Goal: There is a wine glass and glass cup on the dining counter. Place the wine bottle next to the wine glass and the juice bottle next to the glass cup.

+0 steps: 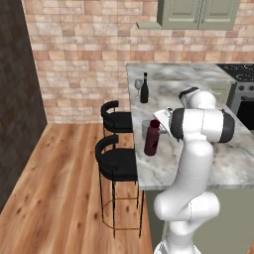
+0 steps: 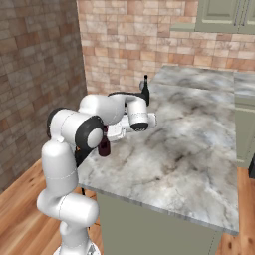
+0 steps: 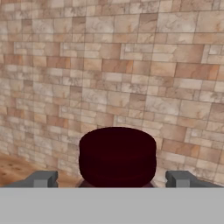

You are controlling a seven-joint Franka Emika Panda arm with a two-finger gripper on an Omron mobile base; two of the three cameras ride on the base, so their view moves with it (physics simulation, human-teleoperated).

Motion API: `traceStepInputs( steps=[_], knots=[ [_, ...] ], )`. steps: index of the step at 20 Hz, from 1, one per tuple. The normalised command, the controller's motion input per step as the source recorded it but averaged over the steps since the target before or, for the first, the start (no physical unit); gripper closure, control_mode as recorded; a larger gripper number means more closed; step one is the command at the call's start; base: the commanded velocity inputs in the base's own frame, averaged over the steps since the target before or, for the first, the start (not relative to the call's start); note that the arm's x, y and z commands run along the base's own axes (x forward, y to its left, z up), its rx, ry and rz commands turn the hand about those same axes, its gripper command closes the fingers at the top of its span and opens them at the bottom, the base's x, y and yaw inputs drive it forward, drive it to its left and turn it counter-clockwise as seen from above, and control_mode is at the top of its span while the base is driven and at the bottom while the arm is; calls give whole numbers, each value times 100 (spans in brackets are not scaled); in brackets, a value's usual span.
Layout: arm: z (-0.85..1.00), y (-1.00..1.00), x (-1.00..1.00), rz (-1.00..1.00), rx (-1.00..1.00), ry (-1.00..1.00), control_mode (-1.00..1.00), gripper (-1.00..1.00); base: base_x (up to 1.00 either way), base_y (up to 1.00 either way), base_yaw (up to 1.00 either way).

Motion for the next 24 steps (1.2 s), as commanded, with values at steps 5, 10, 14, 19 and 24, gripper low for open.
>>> traceStepInputs(
  steps=[5, 10, 14, 19, 24],
  knots=[
    [0, -8, 0, 0, 0, 2, -100, -100, 0, 0, 0],
    [2, -15, 0, -2, 0, 14, -100, -100, 0, 0, 0],
    [2, -9, 0, -7, 0, 13, -100, -100, 0, 0, 0],
    [1, -10, 0, -6, 0, 6, -100, -100, 0, 0, 0],
    [0, -10, -2, -3, 0, 0, -100, -100, 0, 0, 0]
  ],
)
